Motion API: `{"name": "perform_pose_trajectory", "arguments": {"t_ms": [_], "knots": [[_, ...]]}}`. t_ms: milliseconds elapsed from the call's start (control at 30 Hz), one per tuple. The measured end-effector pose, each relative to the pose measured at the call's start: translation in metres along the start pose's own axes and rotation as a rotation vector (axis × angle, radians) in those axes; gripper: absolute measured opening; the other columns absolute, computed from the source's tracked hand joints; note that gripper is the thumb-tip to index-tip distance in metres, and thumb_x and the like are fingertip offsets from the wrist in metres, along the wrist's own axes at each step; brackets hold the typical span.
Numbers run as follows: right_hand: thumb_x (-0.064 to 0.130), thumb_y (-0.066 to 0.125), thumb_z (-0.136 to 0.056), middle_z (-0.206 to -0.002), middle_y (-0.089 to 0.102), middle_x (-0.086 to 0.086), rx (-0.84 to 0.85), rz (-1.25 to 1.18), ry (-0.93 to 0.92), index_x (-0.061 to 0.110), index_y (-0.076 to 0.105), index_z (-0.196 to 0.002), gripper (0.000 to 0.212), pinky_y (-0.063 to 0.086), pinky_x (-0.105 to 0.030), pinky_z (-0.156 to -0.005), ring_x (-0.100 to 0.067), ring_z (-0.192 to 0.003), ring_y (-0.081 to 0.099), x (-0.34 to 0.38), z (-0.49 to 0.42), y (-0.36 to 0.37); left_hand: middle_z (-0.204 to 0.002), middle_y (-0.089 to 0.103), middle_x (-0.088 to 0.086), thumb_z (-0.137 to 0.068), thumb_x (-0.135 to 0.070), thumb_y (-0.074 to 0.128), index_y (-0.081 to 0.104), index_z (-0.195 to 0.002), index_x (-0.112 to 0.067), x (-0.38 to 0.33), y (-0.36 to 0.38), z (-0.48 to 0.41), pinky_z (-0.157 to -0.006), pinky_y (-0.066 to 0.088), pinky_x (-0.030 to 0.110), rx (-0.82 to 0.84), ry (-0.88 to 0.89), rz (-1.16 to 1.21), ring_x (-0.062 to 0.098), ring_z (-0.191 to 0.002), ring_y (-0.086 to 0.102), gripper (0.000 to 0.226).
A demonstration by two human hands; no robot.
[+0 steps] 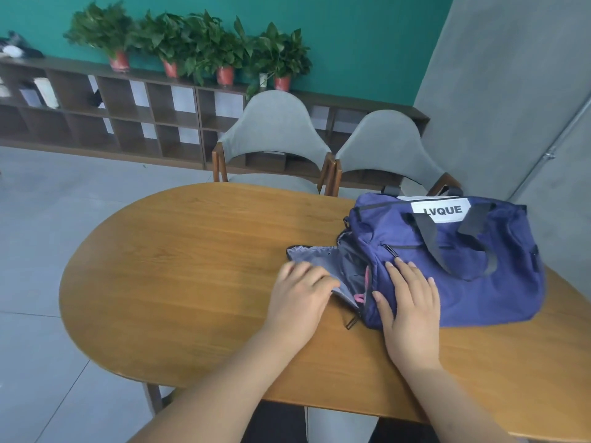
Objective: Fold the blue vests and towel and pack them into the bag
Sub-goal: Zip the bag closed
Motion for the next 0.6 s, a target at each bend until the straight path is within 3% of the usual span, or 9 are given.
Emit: {"name": "perform_pose_trajectory", "arguments": {"t_ms": [100, 167, 300, 433, 500, 600], "knots": [[0.038, 0.053, -0.103, -0.157, 0.048, -0.004, -0.015, 0.003, -0.014, 0.013, 0.052, -0.150, 0.054, 0.024, -0.055, -0.125, -0.027, -0.151, 0.037, 0.002, 0.000, -0.001, -0.115, 0.066, -0.003, -0.093, -0.022, 0.075, 0.076, -0.099, -0.025, -0.016, -0.006, -0.022, -0.103, 0.040, 0.041, -0.116, 0.001, 0.010, 0.028, -0.115, 0.058, 0.007], [0.035, 0.056, -0.102, -0.156, 0.049, -0.006, -0.032, -0.006, -0.027, 0.011, 0.054, -0.149, 0.053, 0.025, -0.056, -0.124, -0.029, -0.150, 0.039, 0.004, 0.000, -0.003, -0.120, 0.059, 0.003, -0.087, -0.032, 0.080, 0.072, -0.103, -0.024, -0.026, -0.005, -0.031, -0.101, 0.039, 0.042, -0.096, -0.097, 0.014, 0.030, -0.116, 0.052, 0.020], [0.031, 0.064, -0.099, -0.149, 0.051, -0.012, -0.096, -0.043, -0.036, 0.007, 0.060, -0.142, 0.049, 0.031, -0.057, -0.119, -0.037, -0.137, 0.048, 0.005, 0.005, -0.009, -0.098, 0.048, -0.004, -0.079, -0.055, 0.081, 0.052, -0.094, -0.021, -0.029, 0.015, -0.025, -0.080, 0.041, 0.039, -0.052, -0.388, 0.103, 0.022, -0.092, 0.049, 0.047], [0.028, 0.072, -0.093, -0.125, 0.059, -0.013, -0.202, -0.018, -0.016, 0.011, 0.075, -0.114, 0.027, 0.043, -0.049, -0.092, -0.038, -0.110, 0.054, 0.006, 0.013, -0.015, -0.088, 0.050, -0.014, -0.084, -0.042, 0.083, 0.052, -0.085, -0.025, -0.026, 0.035, -0.004, -0.076, 0.045, 0.039, -0.049, -0.408, 0.321, 0.011, -0.081, 0.053, 0.036], [0.026, 0.072, -0.092, -0.111, 0.058, -0.008, -0.199, 0.021, -0.028, 0.016, 0.078, -0.102, 0.015, 0.039, -0.046, -0.079, -0.035, -0.096, 0.052, 0.007, 0.014, -0.015, -0.095, 0.052, -0.015, -0.085, -0.038, 0.085, 0.058, -0.088, -0.024, -0.023, 0.034, 0.000, -0.079, 0.046, 0.034, -0.056, -0.396, 0.385, 0.009, -0.086, 0.056, 0.030], [0.025, 0.073, -0.091, -0.098, 0.054, -0.005, -0.187, 0.045, -0.054, 0.018, 0.078, -0.099, 0.012, 0.035, -0.043, -0.070, -0.031, -0.084, 0.047, 0.007, 0.014, -0.015, -0.095, 0.049, -0.012, -0.078, -0.038, 0.088, 0.057, -0.085, -0.022, -0.015, 0.025, 0.003, -0.078, 0.042, 0.032, -0.105, -0.448, 0.347, 0.013, -0.088, 0.054, 0.035]]}}
Point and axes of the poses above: each hand's wrist, its own z-axis away from the middle knuckle, its own y-axis out of the palm, x = y × z, the point moved 4 cm from there along -z, towards the middle knuckle
